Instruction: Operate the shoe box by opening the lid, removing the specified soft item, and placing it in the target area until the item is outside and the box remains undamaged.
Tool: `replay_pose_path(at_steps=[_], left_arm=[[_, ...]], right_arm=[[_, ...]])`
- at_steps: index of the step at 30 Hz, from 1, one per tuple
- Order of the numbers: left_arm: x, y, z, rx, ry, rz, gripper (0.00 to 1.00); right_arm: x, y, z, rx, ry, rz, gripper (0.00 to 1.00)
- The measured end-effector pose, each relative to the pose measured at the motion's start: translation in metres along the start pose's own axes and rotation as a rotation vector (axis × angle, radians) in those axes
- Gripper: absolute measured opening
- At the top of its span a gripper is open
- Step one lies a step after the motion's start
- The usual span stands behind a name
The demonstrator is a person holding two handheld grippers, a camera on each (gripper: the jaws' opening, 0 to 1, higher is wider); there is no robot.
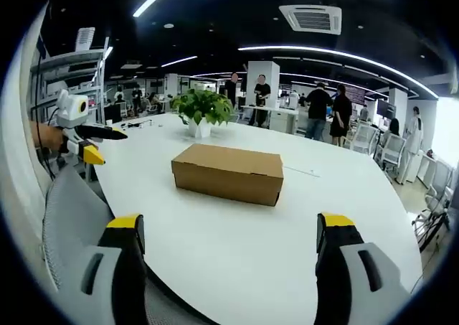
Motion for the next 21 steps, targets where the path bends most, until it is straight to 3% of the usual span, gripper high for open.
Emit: replay_pose_path(at_steps=[21], left_arm=[[0.0027, 0.0001, 0.0048, 0.000, 0.003, -0.007, 0.97]], right_arm=[[0.0020, -0.0016, 0.0042, -0.008, 0.001, 0.018, 0.94]])
Point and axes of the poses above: the point that each gripper's makers call its tool centre point, and the gripper's own axes: x roughly forward along the fingers, y roughly to its left, z roughly out of its top, the point moved 7 cm from there along -x, roughly backward along the fingers, and after that the axes turned 3 degrees about -z, right-handed, at the moved point
